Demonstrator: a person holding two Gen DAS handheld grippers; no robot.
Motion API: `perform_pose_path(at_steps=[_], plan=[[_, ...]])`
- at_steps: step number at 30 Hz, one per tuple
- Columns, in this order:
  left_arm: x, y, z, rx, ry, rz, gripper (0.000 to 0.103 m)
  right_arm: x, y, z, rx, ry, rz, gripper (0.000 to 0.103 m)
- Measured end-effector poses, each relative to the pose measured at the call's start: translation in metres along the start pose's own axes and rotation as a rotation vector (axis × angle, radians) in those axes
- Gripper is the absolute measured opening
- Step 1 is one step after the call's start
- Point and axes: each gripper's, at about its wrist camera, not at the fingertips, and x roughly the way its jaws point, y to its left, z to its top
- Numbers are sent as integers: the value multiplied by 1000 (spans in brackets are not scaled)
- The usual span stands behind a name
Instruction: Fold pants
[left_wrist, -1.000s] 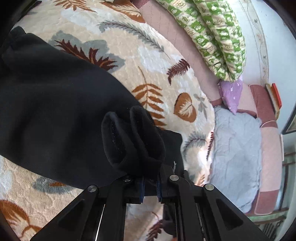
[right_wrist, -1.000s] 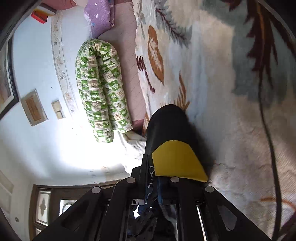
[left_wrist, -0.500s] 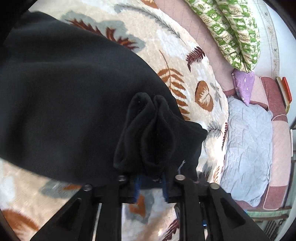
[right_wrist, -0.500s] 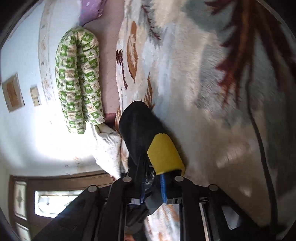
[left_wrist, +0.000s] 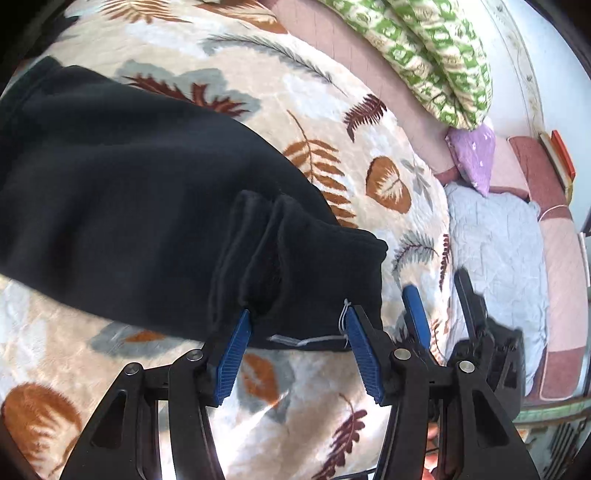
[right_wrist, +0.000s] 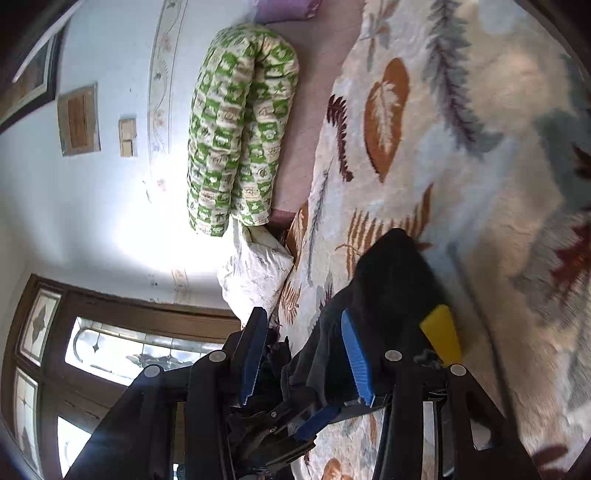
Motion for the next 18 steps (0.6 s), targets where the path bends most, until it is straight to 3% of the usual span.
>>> perform_pose_path(at_steps=[1, 3, 4, 6, 7, 9, 11, 14, 16, 18], plan=[[9, 5, 2, 4, 2, 18, 53, 13, -3, 3, -4, 27, 5, 44], [27, 6, 9, -1, 7, 33, 52, 27, -15, 9, -13, 22, -75, 44], [32, 6, 10, 4, -3, 24, 52, 31, -24, 12, -7, 15, -114, 38], [39, 3, 10, 43, -31, 30, 51, 33, -50, 17, 45, -3, -157, 17], [44, 4, 8, 66, -30, 38, 51, 32, -62, 17, 70, -1, -153, 0], [45, 0, 7, 82, -30, 38, 49, 32, -72, 18, 94, 12, -134, 0], [39, 1, 8, 79, -1, 30, 40, 31, -64, 20, 87, 30, -132, 10], [-3, 19, 14, 46, -23, -2, 38, 16, -39, 19, 56, 27, -107, 30], [-45, 37, 20, 39, -92, -1, 42, 5, -16, 16, 1, 22, -70, 32], [-86, 59, 26, 28, -156, 24, 61, 2, 9, 6, -73, 49, -78, 40]])
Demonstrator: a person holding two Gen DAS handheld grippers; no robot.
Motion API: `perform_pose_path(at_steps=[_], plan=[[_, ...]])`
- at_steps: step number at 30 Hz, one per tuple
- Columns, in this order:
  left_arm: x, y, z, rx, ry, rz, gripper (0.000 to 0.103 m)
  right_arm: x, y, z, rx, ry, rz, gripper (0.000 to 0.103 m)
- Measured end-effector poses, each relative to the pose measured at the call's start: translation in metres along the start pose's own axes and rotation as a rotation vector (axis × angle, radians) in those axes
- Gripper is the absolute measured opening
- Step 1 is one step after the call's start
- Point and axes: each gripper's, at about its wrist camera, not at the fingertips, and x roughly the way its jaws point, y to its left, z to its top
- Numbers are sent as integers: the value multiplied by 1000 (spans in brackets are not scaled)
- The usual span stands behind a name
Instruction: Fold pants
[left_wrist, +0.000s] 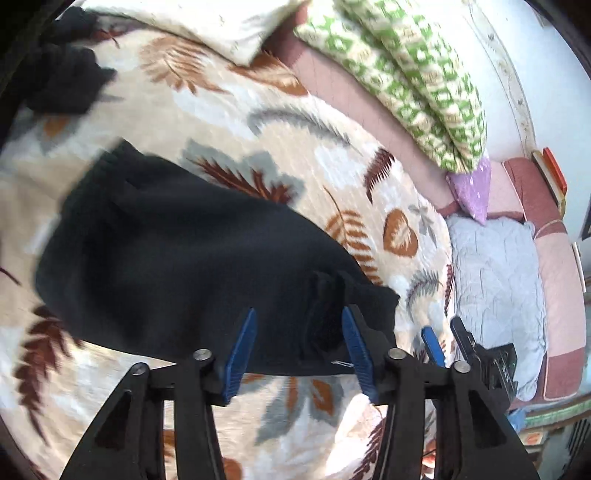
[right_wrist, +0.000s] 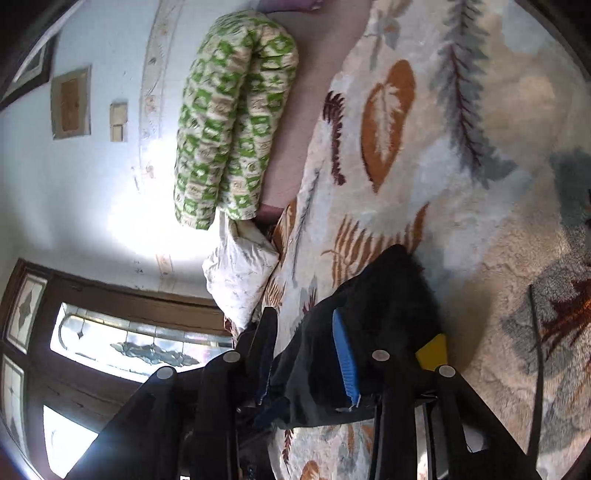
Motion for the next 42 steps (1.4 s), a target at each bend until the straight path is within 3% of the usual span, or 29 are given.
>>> perform_pose_path(at_steps=[3, 5, 7, 11, 17, 21, 24, 27, 29, 30, 31, 33, 38, 42], plan=[[-52, 32, 23, 15, -99, 108, 81, 19, 36, -26, -119, 99, -40, 47], [-70, 52, 36, 23, -105, 187, 82, 46, 58, -53, -206, 189, -69, 51], [-79, 71, 46, 5, -92, 211, 82, 79, 80, -85, -307, 275, -117, 54], [-76, 96, 61, -33, -18, 182, 82, 144, 120, -163, -622, 399, -242, 56], [-40, 120, 91, -65, 114, 96, 82, 205, 145, -246, -989, 448, -373, 58], [-5, 129, 115, -60, 198, 81, 82, 214, 140, -253, -995, 426, -408, 58], [22, 130, 128, -8, 270, 102, 82, 216, 139, -251, -992, 409, -438, 58], [36, 124, 139, 40, 310, 69, 88, 219, 137, -248, -974, 397, -457, 58], [46, 119, 144, 68, 360, 23, 83, 222, 139, -251, -981, 387, -470, 58], [51, 117, 145, 75, 375, 6, 65, 223, 140, -253, -992, 380, -476, 58], [54, 116, 146, 89, 391, 4, 58, 224, 140, -256, -1002, 376, -478, 58], [57, 115, 148, 120, 412, 18, 32, 227, 142, -263, -1030, 365, -487, 59], [52, 115, 155, 96, 426, -73, 27, 242, 147, -283, -1126, 338, -534, 64], [52, 119, 159, 81, 439, -80, 27, 259, 144, -300, -1212, 304, -600, 68]])
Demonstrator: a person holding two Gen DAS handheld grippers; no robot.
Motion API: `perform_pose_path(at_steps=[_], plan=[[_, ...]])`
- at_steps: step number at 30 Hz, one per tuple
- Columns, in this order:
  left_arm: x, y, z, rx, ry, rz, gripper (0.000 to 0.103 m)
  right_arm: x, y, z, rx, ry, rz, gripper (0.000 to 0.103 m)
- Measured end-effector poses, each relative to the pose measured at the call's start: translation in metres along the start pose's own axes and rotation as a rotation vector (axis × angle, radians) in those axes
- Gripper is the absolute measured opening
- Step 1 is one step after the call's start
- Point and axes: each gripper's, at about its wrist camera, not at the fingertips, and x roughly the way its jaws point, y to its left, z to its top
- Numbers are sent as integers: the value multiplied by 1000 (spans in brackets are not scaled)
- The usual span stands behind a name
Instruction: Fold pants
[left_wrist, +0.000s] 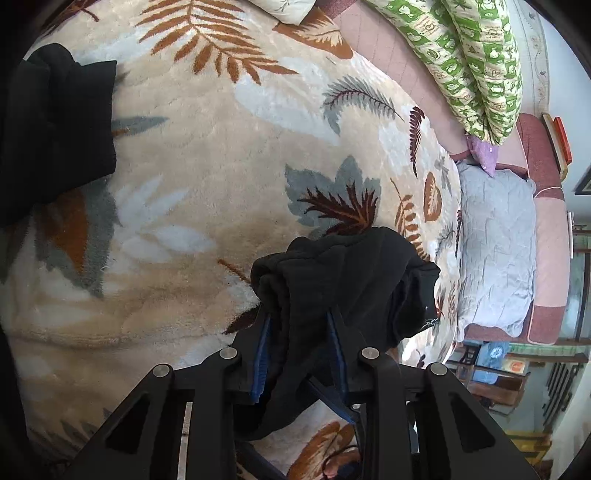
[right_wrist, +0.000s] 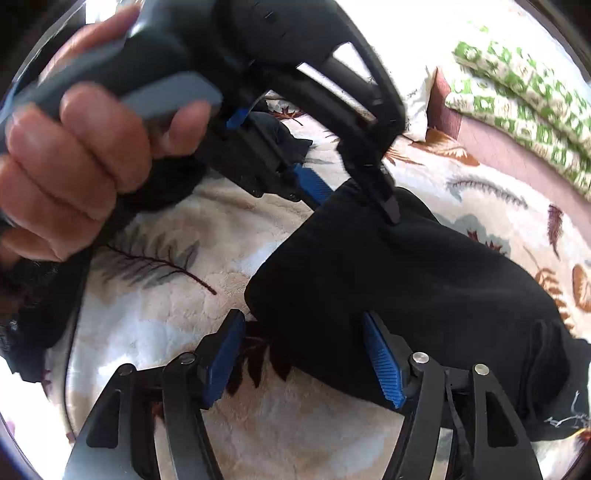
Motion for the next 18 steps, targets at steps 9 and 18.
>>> perform_pose_path(at_steps=[9, 18], plan=[[-6, 7, -6, -58, -10, -68, 27, 9, -29, 2, 124, -31, 0, 19], [-26, -22, -34, -66, -79, -172, 26, -42, -73, -4, 265, -109, 152, 16]])
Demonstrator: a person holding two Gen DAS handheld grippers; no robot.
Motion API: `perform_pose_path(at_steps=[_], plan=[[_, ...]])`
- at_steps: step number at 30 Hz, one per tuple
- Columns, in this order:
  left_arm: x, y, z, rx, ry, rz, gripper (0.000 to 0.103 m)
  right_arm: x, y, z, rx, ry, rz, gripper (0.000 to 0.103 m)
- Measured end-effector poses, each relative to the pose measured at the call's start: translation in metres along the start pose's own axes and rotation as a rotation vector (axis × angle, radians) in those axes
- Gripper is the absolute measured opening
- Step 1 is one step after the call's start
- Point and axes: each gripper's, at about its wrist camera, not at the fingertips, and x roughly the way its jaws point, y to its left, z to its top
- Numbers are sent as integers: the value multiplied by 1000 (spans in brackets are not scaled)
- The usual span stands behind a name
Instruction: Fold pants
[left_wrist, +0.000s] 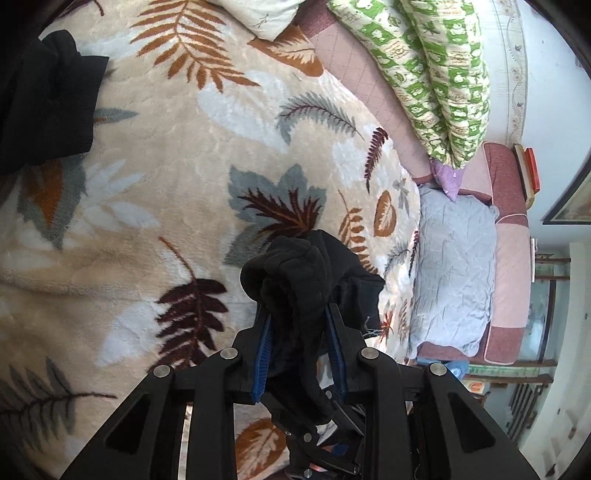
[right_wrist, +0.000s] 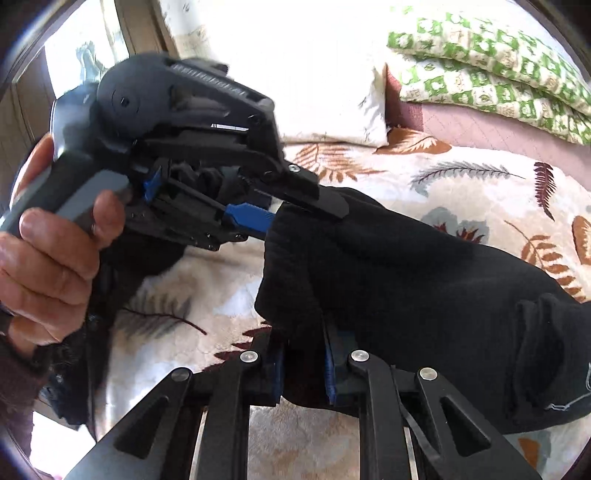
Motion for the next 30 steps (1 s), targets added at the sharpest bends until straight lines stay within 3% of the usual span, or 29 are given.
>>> perform_pose_path(at_steps=[4, 8, 16, 23, 27, 30], plan=[[0, -34, -14, 38, -17, -9, 25, -28, -23, 4, 90, -45, 54, 16], [27, -80, -29, 108, -1, 18, 25, -64, -63, 4, 197, -100, 90, 16], [170, -158, -44, 169, 160, 82, 23, -111, -171, -29, 461, -171, 121, 16], [285, -196, -52, 223, 262, 245, 23, -120, -269, -74, 721, -206, 145, 16], [323, -196, -52, 184, 296, 302, 22, -108, -296, -95, 802, -168, 189, 17], [313, -208, -55, 184, 278, 253, 23, -111, -306, -100, 828, -172, 240, 20]])
